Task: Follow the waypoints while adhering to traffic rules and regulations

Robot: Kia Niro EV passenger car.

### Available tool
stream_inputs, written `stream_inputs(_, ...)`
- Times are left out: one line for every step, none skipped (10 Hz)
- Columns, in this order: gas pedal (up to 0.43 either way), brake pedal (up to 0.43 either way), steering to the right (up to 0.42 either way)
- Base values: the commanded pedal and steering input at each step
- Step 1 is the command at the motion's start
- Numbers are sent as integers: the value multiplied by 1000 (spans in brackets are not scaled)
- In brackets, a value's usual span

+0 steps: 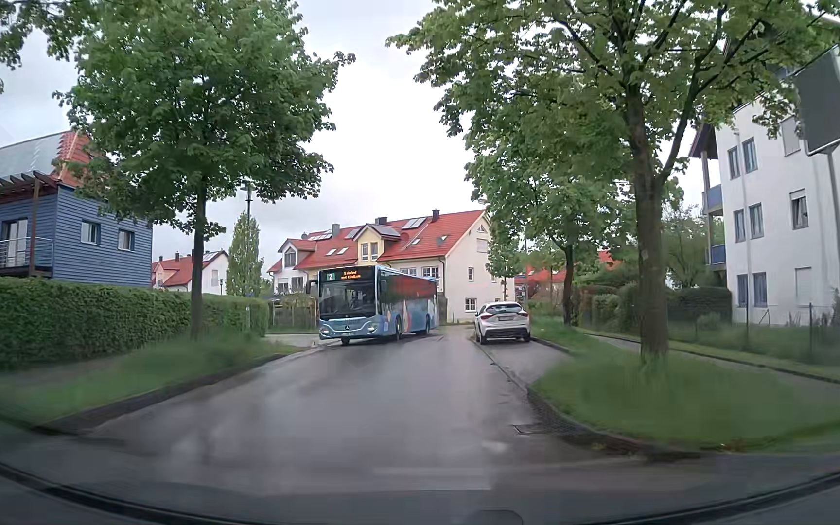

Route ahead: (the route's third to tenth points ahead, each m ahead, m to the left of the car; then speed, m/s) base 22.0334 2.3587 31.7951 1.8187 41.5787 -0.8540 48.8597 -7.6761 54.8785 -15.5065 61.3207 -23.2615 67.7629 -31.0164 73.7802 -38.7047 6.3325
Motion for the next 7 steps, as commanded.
stream_inputs(79,0,-6)
stream_inputs(79,0,-6)
stream_inputs(79,0,-6)
stream_inputs(67,0,-6)
stream_inputs(67,0,-6)
stream_inputs(67,0,-8)
stream_inputs(59,0,-11)
